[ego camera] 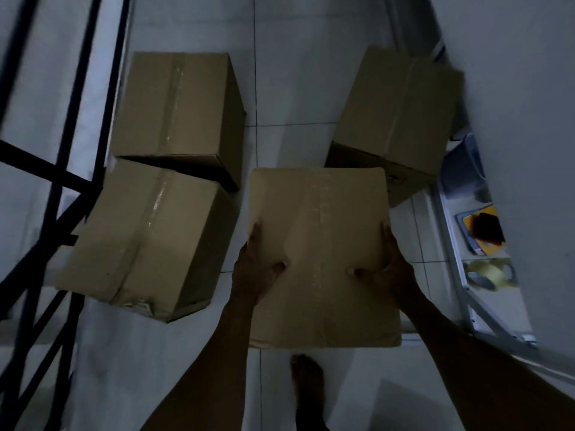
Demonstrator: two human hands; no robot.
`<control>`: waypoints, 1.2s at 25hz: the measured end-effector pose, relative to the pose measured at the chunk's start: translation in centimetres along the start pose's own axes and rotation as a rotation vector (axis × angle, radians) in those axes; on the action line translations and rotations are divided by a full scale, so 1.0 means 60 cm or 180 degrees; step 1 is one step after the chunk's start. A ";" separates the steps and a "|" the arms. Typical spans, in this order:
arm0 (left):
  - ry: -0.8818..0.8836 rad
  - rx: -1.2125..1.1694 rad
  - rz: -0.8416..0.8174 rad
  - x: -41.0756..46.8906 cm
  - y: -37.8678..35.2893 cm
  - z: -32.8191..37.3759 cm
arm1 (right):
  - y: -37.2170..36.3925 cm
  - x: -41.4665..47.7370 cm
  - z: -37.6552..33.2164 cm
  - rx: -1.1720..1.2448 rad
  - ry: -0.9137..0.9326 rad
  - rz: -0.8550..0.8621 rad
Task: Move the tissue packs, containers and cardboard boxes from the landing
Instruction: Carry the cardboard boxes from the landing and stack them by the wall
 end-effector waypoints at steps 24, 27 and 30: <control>-0.0086 -0.0695 0.1114 -1.246 0.466 -0.091 | -0.055 -1.245 -0.127 -0.0135 0.1224 -0.0530; 0.0073 -0.0957 0.1271 -1.440 0.467 -0.174 | -0.109 -1.418 -0.081 -0.0069 0.1196 -0.0813; 0.0384 -0.0805 0.1326 -1.610 0.461 -0.250 | -0.163 -1.554 -0.040 -0.0341 0.1257 -0.0914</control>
Point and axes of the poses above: each hand's wrist, its own x-axis towards the middle knuckle, its own y-axis out of the back of the hand, z = x × y, the point moved 8 cm from there along x, towards the middle knuckle, and after that the axes turned 3 degrees about -y, right-handed, at the moved point
